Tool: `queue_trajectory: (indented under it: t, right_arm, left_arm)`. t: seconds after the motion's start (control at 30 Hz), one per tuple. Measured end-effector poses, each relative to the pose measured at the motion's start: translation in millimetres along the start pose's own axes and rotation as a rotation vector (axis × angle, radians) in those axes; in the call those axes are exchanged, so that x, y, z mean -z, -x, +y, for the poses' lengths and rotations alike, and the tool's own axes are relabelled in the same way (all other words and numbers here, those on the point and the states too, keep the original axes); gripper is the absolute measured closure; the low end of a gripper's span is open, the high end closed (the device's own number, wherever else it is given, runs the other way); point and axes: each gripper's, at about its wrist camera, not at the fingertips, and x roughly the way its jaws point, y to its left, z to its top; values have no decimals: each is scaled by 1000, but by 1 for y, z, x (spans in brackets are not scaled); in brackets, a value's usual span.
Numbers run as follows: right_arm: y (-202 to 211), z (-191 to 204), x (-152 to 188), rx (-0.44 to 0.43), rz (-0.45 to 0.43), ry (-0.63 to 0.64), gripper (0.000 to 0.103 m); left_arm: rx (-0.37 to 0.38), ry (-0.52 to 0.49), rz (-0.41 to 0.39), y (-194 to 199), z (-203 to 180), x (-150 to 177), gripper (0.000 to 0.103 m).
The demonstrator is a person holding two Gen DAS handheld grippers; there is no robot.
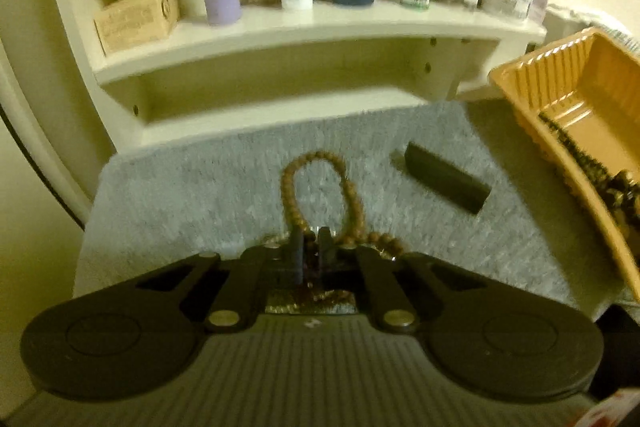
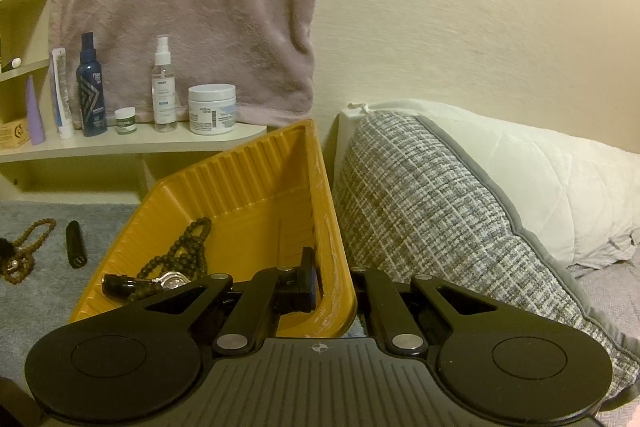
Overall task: Organize jewelry
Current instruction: 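Lift the brown bead necklace up off the mat with the left gripper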
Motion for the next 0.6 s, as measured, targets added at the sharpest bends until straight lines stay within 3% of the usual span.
queue_trajectory:
  t: [0.6]
  right_arm:
    - [5,4,-1,-9,-13,5,98]
  left_arm:
    - [44,-135,-233,96,1,-89,98]
